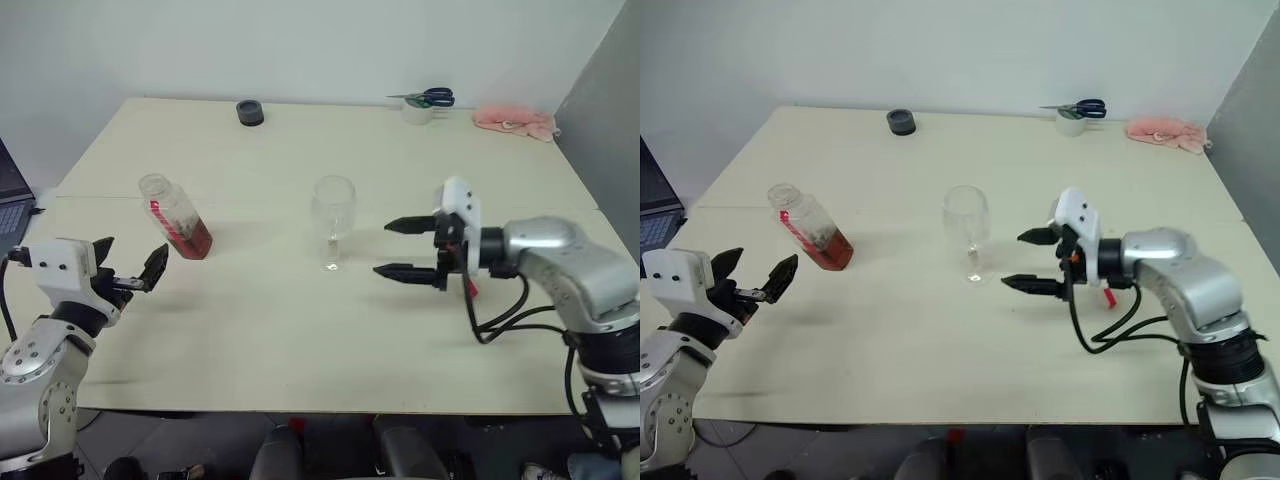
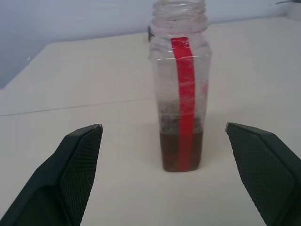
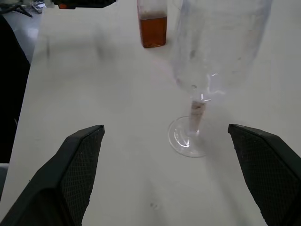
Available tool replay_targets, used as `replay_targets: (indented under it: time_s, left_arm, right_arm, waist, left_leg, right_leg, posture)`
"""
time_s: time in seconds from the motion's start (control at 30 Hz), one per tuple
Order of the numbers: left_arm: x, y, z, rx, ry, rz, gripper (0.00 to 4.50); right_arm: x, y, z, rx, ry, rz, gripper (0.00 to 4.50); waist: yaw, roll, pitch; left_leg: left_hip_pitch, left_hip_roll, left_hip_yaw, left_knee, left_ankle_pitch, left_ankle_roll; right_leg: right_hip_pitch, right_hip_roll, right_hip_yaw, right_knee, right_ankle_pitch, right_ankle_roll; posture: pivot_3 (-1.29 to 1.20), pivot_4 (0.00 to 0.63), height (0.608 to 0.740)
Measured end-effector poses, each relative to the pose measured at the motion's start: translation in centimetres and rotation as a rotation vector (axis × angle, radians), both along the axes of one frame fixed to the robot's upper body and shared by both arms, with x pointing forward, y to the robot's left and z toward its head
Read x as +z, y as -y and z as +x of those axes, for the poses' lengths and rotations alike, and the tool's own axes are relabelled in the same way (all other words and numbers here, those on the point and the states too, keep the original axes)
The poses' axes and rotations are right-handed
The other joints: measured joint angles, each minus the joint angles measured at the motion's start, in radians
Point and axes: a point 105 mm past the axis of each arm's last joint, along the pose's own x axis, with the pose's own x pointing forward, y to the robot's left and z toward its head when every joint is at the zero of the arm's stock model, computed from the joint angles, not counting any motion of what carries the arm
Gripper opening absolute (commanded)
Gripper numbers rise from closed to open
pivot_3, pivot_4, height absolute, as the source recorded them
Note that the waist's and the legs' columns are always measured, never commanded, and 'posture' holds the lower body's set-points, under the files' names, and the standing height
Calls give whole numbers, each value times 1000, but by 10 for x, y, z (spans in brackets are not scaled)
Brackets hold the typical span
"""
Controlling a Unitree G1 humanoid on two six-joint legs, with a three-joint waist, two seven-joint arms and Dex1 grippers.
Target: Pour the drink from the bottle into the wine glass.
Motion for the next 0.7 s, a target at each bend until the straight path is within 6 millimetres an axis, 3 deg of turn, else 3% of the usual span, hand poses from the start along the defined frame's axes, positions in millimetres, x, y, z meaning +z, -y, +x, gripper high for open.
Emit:
replay_targets:
  time_s: [0.17,0.27,0.47,0.7]
  left_arm:
    - [15,4,10,2,50,19,4500]
    - [18,10,16,-14,56,29,4500]
    - [11,9,23,-7,34,24,4500]
    - [10,14,38,-18,41,20,4500]
  right_arm:
    - [50,1,5,-6,88,35,4483]
    - [65,-2,5,1,106,39,4483]
    - [78,-24,-7,105,61,127,4483]
    - [75,-27,-7,103,57,114,4483]
  waist:
    - [-1,0,1]
    - [0,0,0]
    - [1,0,0]
    - [13,0,0]
  left_leg:
    - [0,0,0,0,0,0]
    - [-3,0,-1,0,0,0]
    - [-15,1,-2,1,0,0]
    - [-18,0,-3,3,0,0]
  right_leg:
    - [0,0,-1,0,0,-1]
    - [-3,0,-1,0,1,-1]
    - [-16,-1,-2,3,2,-2]
    - [-16,-3,-5,2,2,-2]
  posture:
    - [0,150,740]
    - [0,150,740]
    - [0,150,740]
    - [0,150,740]
